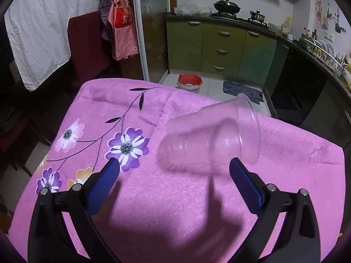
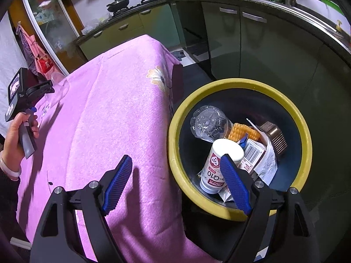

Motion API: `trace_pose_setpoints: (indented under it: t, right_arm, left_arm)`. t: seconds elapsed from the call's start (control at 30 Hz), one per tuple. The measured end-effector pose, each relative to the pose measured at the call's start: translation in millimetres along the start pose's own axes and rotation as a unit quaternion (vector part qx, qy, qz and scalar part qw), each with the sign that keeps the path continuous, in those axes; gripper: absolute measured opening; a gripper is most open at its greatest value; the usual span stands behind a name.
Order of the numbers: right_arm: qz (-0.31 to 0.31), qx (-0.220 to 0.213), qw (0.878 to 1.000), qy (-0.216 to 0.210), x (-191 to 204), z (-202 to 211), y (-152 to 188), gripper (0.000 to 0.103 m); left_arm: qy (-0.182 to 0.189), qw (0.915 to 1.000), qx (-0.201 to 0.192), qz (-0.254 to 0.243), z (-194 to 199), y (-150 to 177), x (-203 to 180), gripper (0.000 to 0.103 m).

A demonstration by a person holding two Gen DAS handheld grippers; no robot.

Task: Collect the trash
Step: 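Move the left gripper toward the clear plastic cup on the table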

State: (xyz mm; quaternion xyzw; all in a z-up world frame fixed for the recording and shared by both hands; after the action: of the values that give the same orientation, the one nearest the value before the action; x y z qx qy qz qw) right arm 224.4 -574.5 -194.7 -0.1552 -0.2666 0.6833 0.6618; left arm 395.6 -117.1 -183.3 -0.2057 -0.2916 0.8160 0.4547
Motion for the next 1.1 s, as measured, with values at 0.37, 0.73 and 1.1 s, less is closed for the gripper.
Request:
trace_pose_setpoints:
  t: [0.37,0.73,1.1]
  right_arm:
    - [0.018,-0.008,1.000,-0.023,12,4,-13,0.081]
    - [0.066,-0.030,0.997,-0.034,52,24,-37,0.081]
    - [0.062,-0.022,0.997,-0.046,48,17,-28,0.081]
  left_arm:
    - [0.036,0.9990,0.028,0.005,0,7,7,0.096]
    - [0.039,0.9990,0.019,0.009,0,6,5,0.096]
    - [0.028,0.9991,0.022,0.023,-9,7,3,0.096]
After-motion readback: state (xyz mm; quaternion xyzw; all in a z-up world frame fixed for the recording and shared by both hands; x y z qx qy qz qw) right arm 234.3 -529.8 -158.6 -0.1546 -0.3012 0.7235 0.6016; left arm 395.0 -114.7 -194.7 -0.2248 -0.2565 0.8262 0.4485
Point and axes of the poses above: each gripper's, at about its wrist camera, not at the fingertips, and z roughly against the way its jaws point, x to its left, y to its underside, the point moved 7 cm from there along -z, roughly the way its jaws point, and after that the axes turned 9 degrees about z, right-handed, at the moved point
